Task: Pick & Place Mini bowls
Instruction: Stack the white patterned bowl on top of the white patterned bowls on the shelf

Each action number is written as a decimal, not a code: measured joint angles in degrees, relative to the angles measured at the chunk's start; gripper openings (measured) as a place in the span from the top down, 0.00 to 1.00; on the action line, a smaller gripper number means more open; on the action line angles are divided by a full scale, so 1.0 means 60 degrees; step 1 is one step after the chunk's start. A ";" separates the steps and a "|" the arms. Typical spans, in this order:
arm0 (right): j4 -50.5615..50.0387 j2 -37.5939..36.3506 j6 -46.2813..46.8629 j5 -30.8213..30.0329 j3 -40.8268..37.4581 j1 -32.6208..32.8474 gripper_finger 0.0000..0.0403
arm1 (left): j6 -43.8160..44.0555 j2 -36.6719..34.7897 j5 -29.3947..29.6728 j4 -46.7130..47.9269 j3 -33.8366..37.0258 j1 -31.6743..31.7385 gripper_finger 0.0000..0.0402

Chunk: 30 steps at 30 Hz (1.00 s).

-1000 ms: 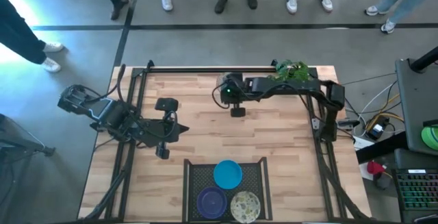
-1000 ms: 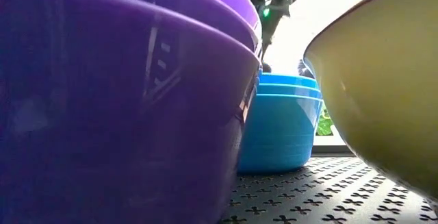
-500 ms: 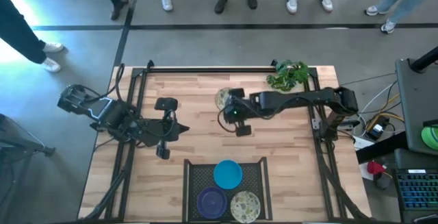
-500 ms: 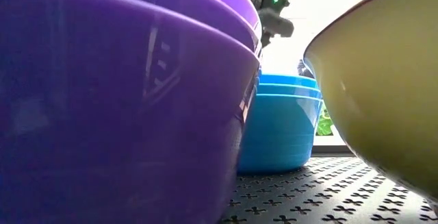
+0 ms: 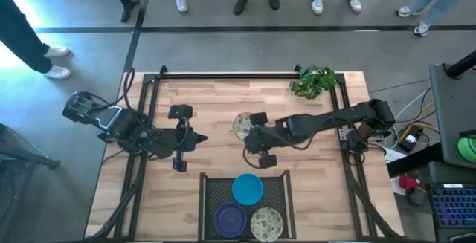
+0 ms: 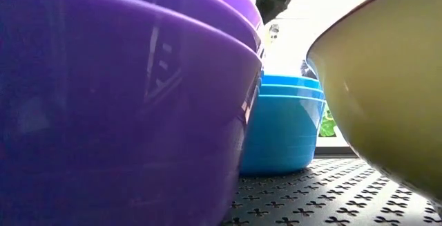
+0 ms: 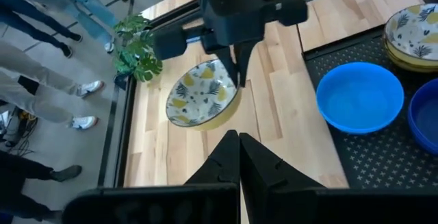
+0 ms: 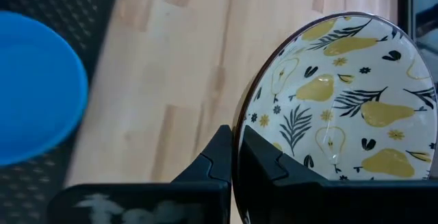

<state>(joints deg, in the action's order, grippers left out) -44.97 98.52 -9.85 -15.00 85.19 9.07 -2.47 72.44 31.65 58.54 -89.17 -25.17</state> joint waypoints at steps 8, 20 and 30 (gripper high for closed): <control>-0.0308 0.0000 0.1361 -0.0039 0.0353 0.0772 0.98 | -0.0002 -0.0002 -0.0001 -0.0096 0.0033 0.0001 1.00; -0.0652 0.0004 0.2868 -0.0050 0.0660 0.1912 0.98 | -0.0006 -0.0002 -0.0002 -0.0119 0.0036 0.0000 1.00; -0.0817 0.0011 0.4075 0.0058 0.1010 0.2836 0.98 | 0.0009 -0.0002 -0.0006 -0.0258 0.0036 0.0000 1.00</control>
<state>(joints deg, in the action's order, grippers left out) -49.87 98.59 14.60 -14.66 91.26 26.08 -2.42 72.42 31.62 56.99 -88.95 -25.17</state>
